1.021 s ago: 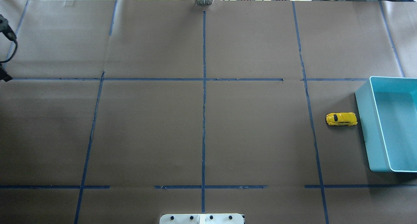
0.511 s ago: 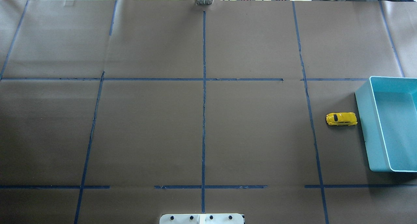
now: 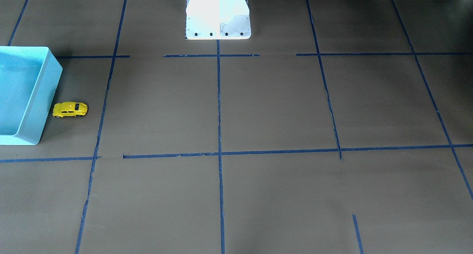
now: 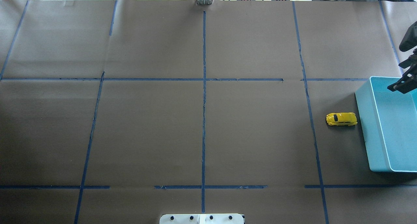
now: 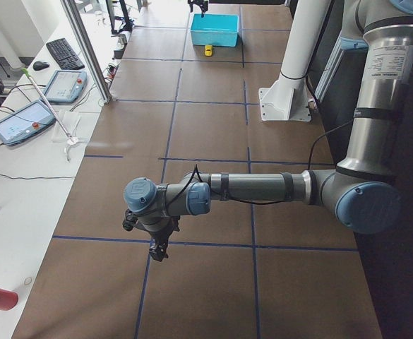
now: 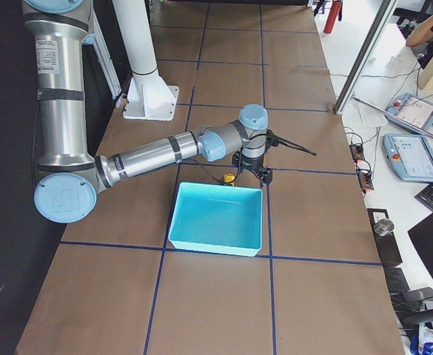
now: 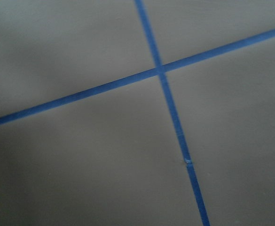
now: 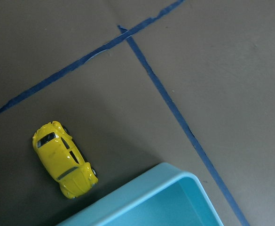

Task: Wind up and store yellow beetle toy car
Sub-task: 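Move the right gripper down to the car beside the bin, then close the right gripper on the car and lift it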

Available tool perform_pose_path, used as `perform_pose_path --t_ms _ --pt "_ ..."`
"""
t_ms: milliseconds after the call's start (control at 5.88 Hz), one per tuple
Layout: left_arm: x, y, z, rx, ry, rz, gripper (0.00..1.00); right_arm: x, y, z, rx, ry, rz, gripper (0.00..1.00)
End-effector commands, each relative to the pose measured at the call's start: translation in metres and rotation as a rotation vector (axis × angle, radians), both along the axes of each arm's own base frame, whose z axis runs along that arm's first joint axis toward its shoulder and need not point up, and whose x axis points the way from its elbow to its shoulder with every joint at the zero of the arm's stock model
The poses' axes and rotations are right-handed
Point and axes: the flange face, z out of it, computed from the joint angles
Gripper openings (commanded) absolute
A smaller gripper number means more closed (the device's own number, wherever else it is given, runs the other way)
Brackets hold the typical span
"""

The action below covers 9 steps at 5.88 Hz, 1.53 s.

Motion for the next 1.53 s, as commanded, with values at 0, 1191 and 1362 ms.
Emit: perform_pose_path --t_ms 0,1191,1362 --pt "-0.020 0.011 0.005 -0.106 0.028 -0.148 1.00 -0.091 0.031 -0.010 0.204 0.010 -0.197 1.00" --pt "-0.018 0.014 -0.003 -0.092 0.023 -0.253 1.00 -0.152 0.083 0.016 0.319 0.112 -0.368 1.00" --pt "-0.018 0.014 -0.003 -0.093 0.023 -0.253 1.00 -0.153 0.082 0.021 0.323 0.131 -0.364 1.00"
